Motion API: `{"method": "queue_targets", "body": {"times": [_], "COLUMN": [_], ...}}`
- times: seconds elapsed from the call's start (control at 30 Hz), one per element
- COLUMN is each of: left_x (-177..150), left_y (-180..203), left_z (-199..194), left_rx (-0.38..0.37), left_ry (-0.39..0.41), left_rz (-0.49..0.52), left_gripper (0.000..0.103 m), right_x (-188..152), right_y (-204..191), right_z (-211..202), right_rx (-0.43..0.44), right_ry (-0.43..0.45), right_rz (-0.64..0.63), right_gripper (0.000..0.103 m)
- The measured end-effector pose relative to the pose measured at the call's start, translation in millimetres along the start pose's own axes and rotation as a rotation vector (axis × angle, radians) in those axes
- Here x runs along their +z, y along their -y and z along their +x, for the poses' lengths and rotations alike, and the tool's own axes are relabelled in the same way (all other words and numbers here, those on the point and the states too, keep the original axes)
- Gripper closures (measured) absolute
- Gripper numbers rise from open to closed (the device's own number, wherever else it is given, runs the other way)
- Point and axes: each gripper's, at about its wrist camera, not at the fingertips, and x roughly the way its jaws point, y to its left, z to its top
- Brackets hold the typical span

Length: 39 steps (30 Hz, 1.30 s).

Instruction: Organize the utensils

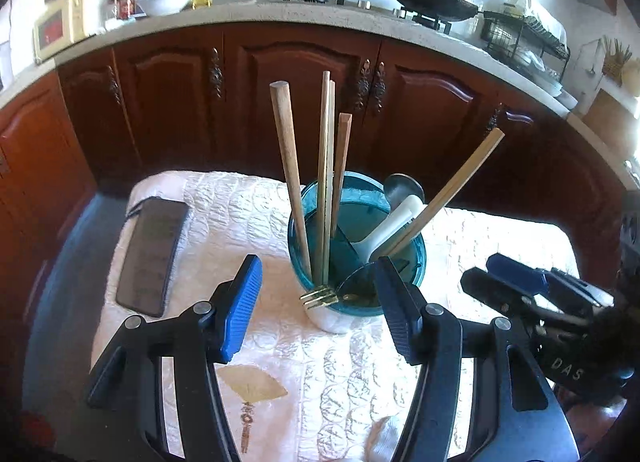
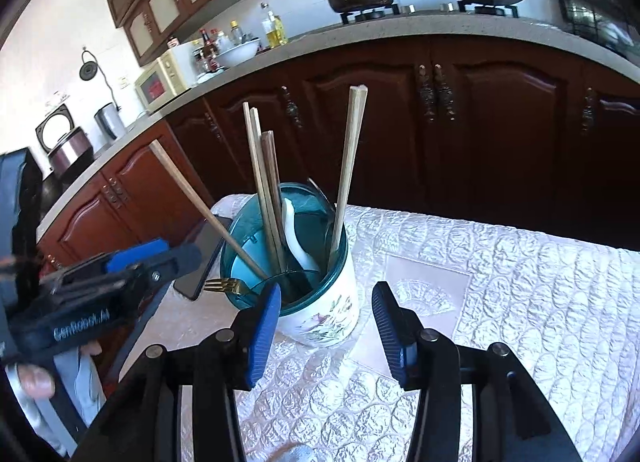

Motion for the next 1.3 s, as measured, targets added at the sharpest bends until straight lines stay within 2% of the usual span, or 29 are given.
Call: {"method": "queue_targets", "body": {"times": [0.1,0.23,0.3,0.93,1.3], "left_x": [-4,-8,-9,-17,-19], "left_y": [3,10,11,9,5], "left_z": [-7,-17,-19,-30,-31], "left_rx": [0.006,0.053,0.051,0.087,0.122], "left_ry": [0.019,0.052,0.060,0.090,0.105], "left_rz": [0.005,0.026,0.030,0.011,0.008], "left_gripper": [0.045,0.045,0.045,0.045,0.045], "right_x": [-1,-2,-3,-5,-5], "right_y": [-4,-9,-10,-22,-25], "right_z": [-7,-19,-25,-41,-41], "right_rx": [-0.040,-0.071,-0.087,-0.153,-0.154], "right_ry": [0.012,0.035,0.049,0.065,0.059], "right_rz": [0.004,0.017,0.013,-0.017,-0.014], "right_gripper": [0.057,0.048,0.046,0.045,0.042]}}
